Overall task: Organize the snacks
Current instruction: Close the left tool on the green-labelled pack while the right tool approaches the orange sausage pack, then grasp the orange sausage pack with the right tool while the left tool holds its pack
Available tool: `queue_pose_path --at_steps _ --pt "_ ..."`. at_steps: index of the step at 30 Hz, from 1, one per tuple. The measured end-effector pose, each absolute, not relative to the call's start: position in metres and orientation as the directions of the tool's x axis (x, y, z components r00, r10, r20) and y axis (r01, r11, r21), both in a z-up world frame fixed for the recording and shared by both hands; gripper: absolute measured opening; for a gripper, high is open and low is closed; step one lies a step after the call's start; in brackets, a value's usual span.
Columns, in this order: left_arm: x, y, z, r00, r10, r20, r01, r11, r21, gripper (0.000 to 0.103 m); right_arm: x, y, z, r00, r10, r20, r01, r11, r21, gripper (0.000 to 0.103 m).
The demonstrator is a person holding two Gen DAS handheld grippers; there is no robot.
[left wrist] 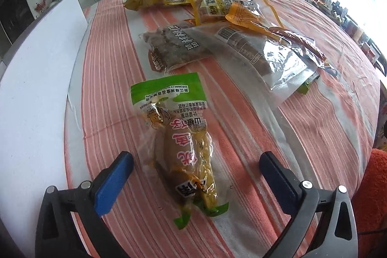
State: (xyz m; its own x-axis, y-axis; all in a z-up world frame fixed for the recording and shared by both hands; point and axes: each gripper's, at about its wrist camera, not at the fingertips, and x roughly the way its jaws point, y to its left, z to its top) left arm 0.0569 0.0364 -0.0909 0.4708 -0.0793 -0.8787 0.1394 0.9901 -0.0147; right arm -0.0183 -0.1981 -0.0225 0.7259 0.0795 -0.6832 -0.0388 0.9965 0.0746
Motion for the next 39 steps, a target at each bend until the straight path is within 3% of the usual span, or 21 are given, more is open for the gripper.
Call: queue_pose_path --at_steps 7,9,12,15,19,23,24,26,29,30,31,32,33,36,39 --pt "0.056 0.036 -0.092 0.476 -0.080 -0.876 0.141 0.990 -0.013 0.103 -0.017 -0.199 -0.024 0.717 0.101 -0.690 -0.047 0.994 0.096 0.091" --pt "0.057 0.037 -0.091 0.462 -0.081 -0.883 0.143 0.990 -0.015 0.103 -0.014 -0.211 -0.025 0.704 0.185 -0.685 -0.071 0.979 0.192 0.091" --pt "0.060 0.038 -0.090 0.439 -0.082 -0.895 0.149 0.989 -0.017 0.103 -0.005 -0.245 -0.019 0.712 0.351 -0.608 -0.100 0.908 0.406 0.091" --pt "0.059 0.045 -0.088 0.439 -0.109 -0.892 0.134 0.989 -0.055 0.103 0.027 -0.272 -0.003 0.729 0.346 -0.590 -0.070 0.896 0.439 0.092" --pt "0.058 0.047 -0.087 0.443 -0.114 -0.889 0.142 0.988 -0.056 0.097 0.104 -0.253 0.002 0.584 0.359 -0.728 -0.176 0.932 0.318 0.092" --pt "0.057 0.046 -0.084 0.462 -0.089 -0.883 0.162 0.987 -0.015 0.079 0.157 -0.186 -0.017 0.411 0.306 -0.859 -0.411 0.903 0.125 0.090" --pt "0.057 0.047 -0.083 0.466 -0.089 -0.880 0.161 0.987 -0.015 0.069 0.167 -0.167 -0.027 0.376 0.268 -0.887 -0.465 0.882 0.070 0.090" --pt "0.058 0.048 -0.082 0.475 -0.094 -0.875 0.167 0.986 -0.016 0.061 0.185 -0.143 -0.053 0.339 0.165 -0.926 -0.519 0.854 -0.038 0.090" --pt "0.059 0.049 -0.081 0.482 -0.104 -0.870 0.176 0.984 -0.020 0.058 0.201 -0.149 -0.065 0.313 0.219 -0.924 -0.473 0.880 0.048 0.089" --pt "0.058 0.049 -0.081 0.488 -0.107 -0.866 0.176 0.984 -0.022 0.056 0.204 -0.155 -0.068 0.294 0.236 -0.926 -0.427 0.900 0.094 0.084" --pt "0.058 0.049 -0.081 0.493 -0.107 -0.864 0.173 0.985 -0.023 0.056 0.204 -0.161 -0.070 0.272 0.245 -0.931 -0.385 0.914 0.129 0.066" --pt "0.058 0.050 -0.081 0.497 -0.109 -0.861 0.169 0.985 -0.027 0.055 0.201 -0.167 -0.069 0.284 0.232 -0.930 -0.342 0.931 0.128 0.061" --pt "0.058 0.050 -0.079 0.505 -0.114 -0.856 0.166 0.986 -0.034 0.052 0.196 -0.173 -0.066 0.291 0.270 -0.918 -0.301 0.936 0.180 0.044" --pt "0.058 0.052 -0.073 0.516 -0.129 -0.847 0.149 0.987 -0.060 0.045 0.179 -0.193 -0.062 0.319 0.308 -0.896 -0.191 0.947 0.258 0.035" --pt "0.060 0.054 -0.072 0.516 -0.136 -0.846 0.136 0.988 -0.076 0.043 0.160 -0.219 -0.062 0.366 0.356 -0.860 -0.102 0.934 0.343 0.033"
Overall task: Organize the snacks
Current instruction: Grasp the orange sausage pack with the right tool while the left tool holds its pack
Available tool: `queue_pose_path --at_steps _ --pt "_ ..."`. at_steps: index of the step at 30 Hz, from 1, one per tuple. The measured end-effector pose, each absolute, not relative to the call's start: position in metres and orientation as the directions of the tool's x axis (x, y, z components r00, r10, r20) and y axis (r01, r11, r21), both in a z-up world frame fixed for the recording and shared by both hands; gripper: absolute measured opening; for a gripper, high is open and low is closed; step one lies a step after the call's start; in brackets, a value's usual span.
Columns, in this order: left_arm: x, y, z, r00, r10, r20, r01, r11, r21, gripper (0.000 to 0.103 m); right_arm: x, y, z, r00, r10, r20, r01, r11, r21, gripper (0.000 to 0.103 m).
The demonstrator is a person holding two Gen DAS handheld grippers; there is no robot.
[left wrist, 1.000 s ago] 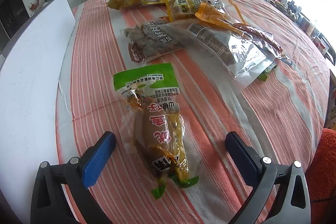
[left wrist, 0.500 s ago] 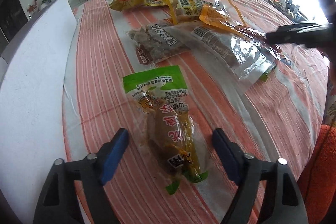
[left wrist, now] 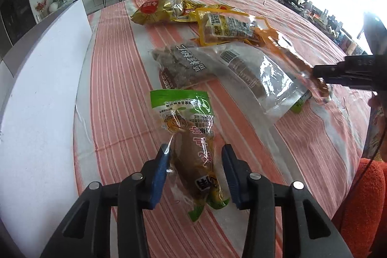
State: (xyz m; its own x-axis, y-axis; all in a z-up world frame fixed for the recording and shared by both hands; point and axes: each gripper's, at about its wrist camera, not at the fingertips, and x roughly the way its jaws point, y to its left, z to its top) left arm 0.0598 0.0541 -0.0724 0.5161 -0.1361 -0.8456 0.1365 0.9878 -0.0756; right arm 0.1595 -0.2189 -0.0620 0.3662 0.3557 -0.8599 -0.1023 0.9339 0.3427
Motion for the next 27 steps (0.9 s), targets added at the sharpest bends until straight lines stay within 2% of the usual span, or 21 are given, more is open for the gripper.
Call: queue_pose_path --at_steps 2,3,6,12,14,15,16,19,22,27 --pt "0.060 0.055 -0.073 0.517 -0.135 -0.845 0.131 0.988 -0.078 0.043 0.147 -0.232 -0.057 0.406 0.394 -0.825 -0.058 0.912 0.407 0.032" --pt "0.059 0.054 -0.073 0.516 -0.134 -0.846 0.131 0.988 -0.077 0.043 0.141 -0.237 -0.053 0.426 0.408 -0.808 -0.039 0.900 0.435 0.002" --pt "0.057 0.052 -0.073 0.517 -0.125 -0.847 0.137 0.989 -0.062 0.043 0.127 -0.245 -0.042 0.453 0.471 -0.757 -0.029 0.856 0.515 0.005" --pt "0.057 0.055 -0.075 0.517 -0.140 -0.844 0.136 0.987 -0.080 0.044 0.119 -0.231 -0.029 0.472 0.382 -0.795 -0.082 0.917 0.391 0.010" --pt "0.056 0.056 -0.075 0.518 -0.143 -0.843 0.141 0.987 -0.081 0.044 0.112 -0.226 -0.028 0.487 0.366 -0.793 -0.098 0.925 0.366 0.025" --pt "0.056 0.056 -0.075 0.518 -0.146 -0.843 0.144 0.986 -0.082 0.044 0.109 -0.224 -0.027 0.493 0.370 -0.788 -0.110 0.924 0.366 0.049" --pt "0.057 0.056 -0.075 0.517 -0.149 -0.843 0.145 0.986 -0.085 0.044 0.105 -0.225 -0.026 0.500 0.373 -0.781 -0.121 0.924 0.364 0.069" --pt "0.056 0.058 -0.076 0.522 -0.157 -0.839 0.147 0.985 -0.094 0.044 0.100 -0.237 -0.025 0.532 0.341 -0.775 -0.132 0.938 0.322 0.071" --pt "0.055 0.059 -0.076 0.526 -0.166 -0.834 0.148 0.984 -0.103 0.044 0.114 -0.270 -0.036 0.495 0.357 -0.792 -0.068 0.925 0.375 0.071" --pt "0.055 0.060 -0.079 0.520 -0.178 -0.835 0.161 0.981 -0.109 0.053 0.140 -0.263 -0.054 0.366 0.365 -0.856 -0.102 0.930 0.353 0.072"
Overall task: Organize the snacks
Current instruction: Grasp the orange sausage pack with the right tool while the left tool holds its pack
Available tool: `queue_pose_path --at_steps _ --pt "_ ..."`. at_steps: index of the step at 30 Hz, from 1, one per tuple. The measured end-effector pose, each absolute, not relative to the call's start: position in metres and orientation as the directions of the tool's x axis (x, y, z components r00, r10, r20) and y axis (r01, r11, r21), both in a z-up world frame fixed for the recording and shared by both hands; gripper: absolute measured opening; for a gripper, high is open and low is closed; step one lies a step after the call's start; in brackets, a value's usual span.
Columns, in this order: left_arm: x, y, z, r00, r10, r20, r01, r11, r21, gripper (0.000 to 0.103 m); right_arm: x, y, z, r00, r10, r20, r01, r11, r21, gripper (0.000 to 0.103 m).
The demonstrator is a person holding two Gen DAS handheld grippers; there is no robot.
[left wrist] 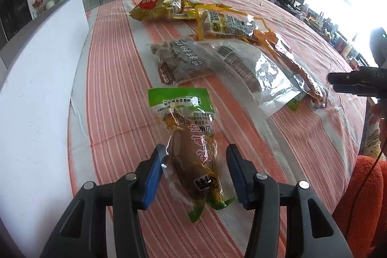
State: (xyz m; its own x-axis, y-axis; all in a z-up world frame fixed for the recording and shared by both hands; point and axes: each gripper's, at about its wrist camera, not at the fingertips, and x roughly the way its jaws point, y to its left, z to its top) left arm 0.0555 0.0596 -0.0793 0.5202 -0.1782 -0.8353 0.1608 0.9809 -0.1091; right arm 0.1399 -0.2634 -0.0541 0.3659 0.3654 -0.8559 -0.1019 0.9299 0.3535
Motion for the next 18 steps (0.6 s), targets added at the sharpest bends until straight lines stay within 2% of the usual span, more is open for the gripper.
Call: queue_pose_path --at_steps 3,4,6,8,12,16,18 --pt "0.054 0.053 -0.081 0.528 -0.151 -0.836 0.173 0.983 -0.068 0.057 0.148 -0.229 -0.066 0.309 0.326 -0.893 -0.124 0.945 0.302 0.073" --pt "0.054 0.051 -0.081 0.531 -0.139 -0.836 0.178 0.983 -0.050 0.058 0.149 -0.218 -0.070 0.303 0.320 -0.898 -0.128 0.947 0.294 0.086" --pt "0.052 0.044 -0.082 0.539 -0.106 -0.836 0.192 0.981 -0.001 0.060 0.148 -0.194 -0.073 0.340 0.239 -0.909 -0.131 0.970 0.206 0.092" --pt "0.052 0.046 -0.083 0.537 -0.105 -0.837 0.187 0.982 -0.003 0.063 0.146 -0.175 -0.077 0.364 0.149 -0.919 -0.135 0.985 0.107 0.093" --pt "0.054 0.052 -0.085 0.534 -0.094 -0.840 0.154 0.988 -0.012 0.077 0.145 -0.174 -0.077 0.385 0.157 -0.910 -0.114 0.986 0.122 0.093" --pt "0.054 0.053 -0.086 0.531 -0.087 -0.843 0.150 0.989 -0.008 0.080 0.146 -0.179 -0.077 0.366 0.180 -0.913 -0.121 0.982 0.145 0.093" --pt "0.056 0.054 -0.087 0.525 -0.083 -0.847 0.147 0.989 -0.006 0.085 0.148 -0.180 -0.076 0.366 0.180 -0.913 -0.096 0.983 0.156 0.093"
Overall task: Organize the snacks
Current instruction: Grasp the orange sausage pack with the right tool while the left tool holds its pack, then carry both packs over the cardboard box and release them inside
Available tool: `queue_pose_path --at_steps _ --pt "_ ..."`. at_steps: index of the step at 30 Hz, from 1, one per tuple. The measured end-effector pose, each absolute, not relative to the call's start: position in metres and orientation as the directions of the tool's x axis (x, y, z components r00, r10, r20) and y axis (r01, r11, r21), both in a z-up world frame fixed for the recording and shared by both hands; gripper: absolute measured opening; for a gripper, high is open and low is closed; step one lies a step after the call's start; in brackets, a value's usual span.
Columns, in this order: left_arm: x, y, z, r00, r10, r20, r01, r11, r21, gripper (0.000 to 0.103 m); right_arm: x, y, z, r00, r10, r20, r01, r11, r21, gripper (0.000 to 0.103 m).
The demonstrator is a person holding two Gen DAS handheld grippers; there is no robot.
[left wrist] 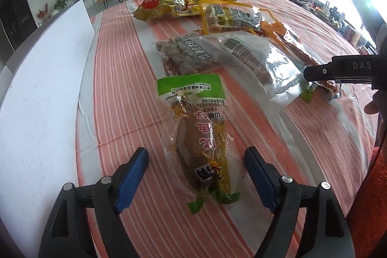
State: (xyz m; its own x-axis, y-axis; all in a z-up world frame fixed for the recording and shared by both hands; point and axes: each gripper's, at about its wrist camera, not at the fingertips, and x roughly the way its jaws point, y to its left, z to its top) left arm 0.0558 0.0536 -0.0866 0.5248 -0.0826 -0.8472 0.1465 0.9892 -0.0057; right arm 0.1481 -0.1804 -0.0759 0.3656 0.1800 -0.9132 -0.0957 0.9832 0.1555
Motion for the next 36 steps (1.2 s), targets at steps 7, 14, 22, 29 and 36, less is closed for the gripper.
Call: queue_pose_path --at_steps 7,14,22,29,36 --pt "0.058 0.061 -0.091 0.508 -0.068 -0.859 0.119 0.993 -0.008 0.103 0.150 -0.172 -0.077 0.376 0.144 -0.915 -0.072 0.989 0.126 0.093" --pt "0.058 0.060 -0.090 0.501 -0.082 -0.862 0.139 0.990 -0.014 0.088 0.151 -0.171 -0.076 0.350 0.134 -0.927 -0.077 0.991 0.114 0.090" --pt "0.055 0.065 -0.068 0.524 -0.209 -0.825 0.151 0.977 -0.152 0.029 0.145 -0.212 -0.067 0.361 0.375 -0.854 -0.057 0.923 0.381 0.055" --pt "0.053 0.063 -0.052 0.542 -0.288 -0.790 0.176 0.957 -0.229 0.029 0.116 -0.294 -0.061 0.468 0.644 -0.605 0.077 0.652 0.754 0.056" --pt "0.034 0.070 -0.008 0.576 -0.374 -0.727 0.210 0.927 -0.310 0.029 0.098 -0.295 -0.039 0.478 0.713 -0.513 0.019 0.576 0.817 0.056"
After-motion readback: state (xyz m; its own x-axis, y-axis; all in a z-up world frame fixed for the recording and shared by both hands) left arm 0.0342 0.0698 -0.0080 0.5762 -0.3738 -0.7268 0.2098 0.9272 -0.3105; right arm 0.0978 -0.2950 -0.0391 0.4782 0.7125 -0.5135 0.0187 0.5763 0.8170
